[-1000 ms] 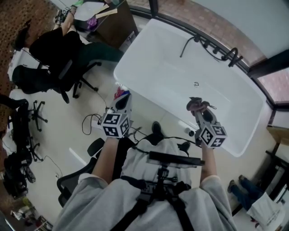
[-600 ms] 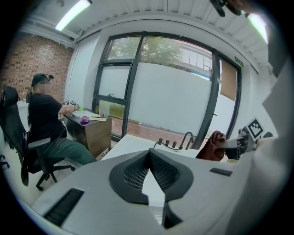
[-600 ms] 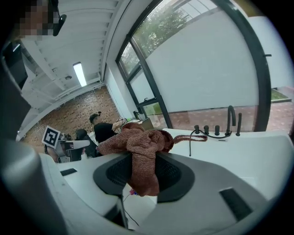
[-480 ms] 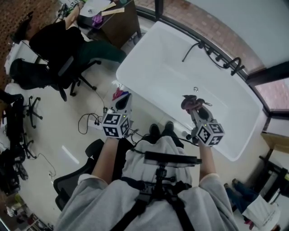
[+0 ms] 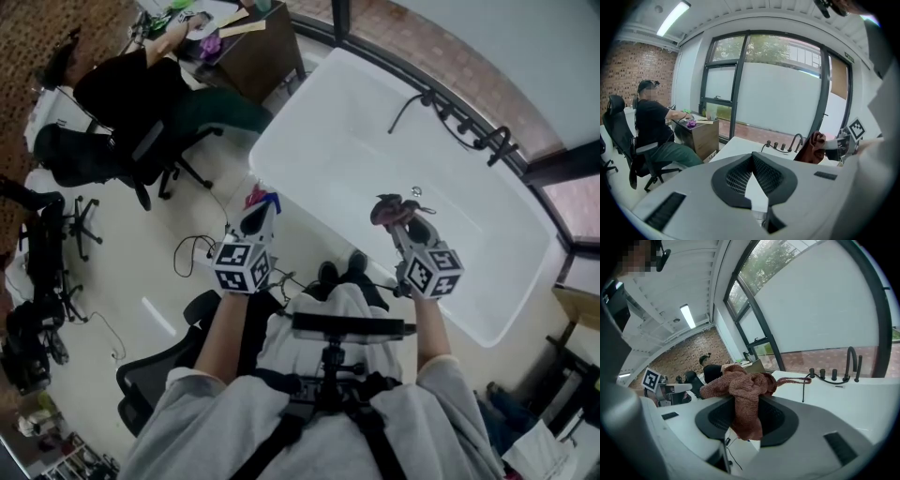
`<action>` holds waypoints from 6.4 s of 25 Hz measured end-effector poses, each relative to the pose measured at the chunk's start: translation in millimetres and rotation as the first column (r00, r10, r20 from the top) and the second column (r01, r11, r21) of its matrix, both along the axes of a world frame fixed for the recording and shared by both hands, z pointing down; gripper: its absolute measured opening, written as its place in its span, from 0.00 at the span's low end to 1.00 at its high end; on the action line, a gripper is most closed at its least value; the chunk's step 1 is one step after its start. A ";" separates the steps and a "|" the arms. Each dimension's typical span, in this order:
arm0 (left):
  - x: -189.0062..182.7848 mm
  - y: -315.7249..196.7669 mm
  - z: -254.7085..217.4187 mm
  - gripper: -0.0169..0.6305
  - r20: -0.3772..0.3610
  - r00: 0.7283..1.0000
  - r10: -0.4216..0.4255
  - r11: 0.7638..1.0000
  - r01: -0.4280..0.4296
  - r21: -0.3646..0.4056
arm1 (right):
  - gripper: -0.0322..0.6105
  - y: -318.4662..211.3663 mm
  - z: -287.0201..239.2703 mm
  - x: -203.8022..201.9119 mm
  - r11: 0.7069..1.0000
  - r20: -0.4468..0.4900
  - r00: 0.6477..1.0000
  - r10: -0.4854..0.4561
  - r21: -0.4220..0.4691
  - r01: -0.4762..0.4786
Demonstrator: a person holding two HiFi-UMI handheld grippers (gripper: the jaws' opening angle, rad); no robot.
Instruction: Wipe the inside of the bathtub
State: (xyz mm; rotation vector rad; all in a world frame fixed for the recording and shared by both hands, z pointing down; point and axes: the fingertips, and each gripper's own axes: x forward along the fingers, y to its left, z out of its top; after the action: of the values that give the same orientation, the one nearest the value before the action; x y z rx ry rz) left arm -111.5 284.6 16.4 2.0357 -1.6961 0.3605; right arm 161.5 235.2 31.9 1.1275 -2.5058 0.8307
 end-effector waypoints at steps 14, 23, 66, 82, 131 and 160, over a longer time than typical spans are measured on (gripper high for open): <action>26.7 -48.8 -22.7 0.04 0.092 0.996 -0.017 1.000 0.016 0.020 | 0.27 -52.9 11.3 8.2 0.999 0.069 0.996 -0.052 0.002 0.052; -9.4 -99.7 -10.0 0.04 0.141 0.989 0.036 0.999 -0.039 0.013 | 0.27 -93.2 43.1 -42.6 0.998 0.049 0.997 -0.059 0.015 0.058; -152.6 -287.2 367.4 0.04 0.077 0.989 0.128 0.954 -0.102 -0.283 | 0.27 -271.3 461.6 -409.2 0.922 -0.133 0.913 -0.387 -0.069 0.381; -150.8 -319.1 407.0 0.04 0.045 0.989 0.137 0.951 -0.119 -0.285 | 0.26 -372.2 480.3 -400.3 0.954 -0.196 0.935 -0.294 -0.005 0.299; -132.3 -296.8 453.0 0.04 -0.036 0.987 0.157 0.925 -0.160 -0.345 | 0.24 -267.4 567.3 -410.4 0.893 -0.290 0.851 -0.438 -0.033 0.449; -70.7 -327.1 507.5 0.04 -0.029 0.940 0.340 0.860 -0.324 -0.395 | 0.23 -282.2 645.0 -366.0 0.927 -0.275 0.885 -0.375 -0.125 0.354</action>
State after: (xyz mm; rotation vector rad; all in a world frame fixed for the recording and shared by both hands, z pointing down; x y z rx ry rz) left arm -182.2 -42.5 523.9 2.0093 -1.1621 0.7975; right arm -204.5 -47.0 676.8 0.6619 -2.3100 0.5906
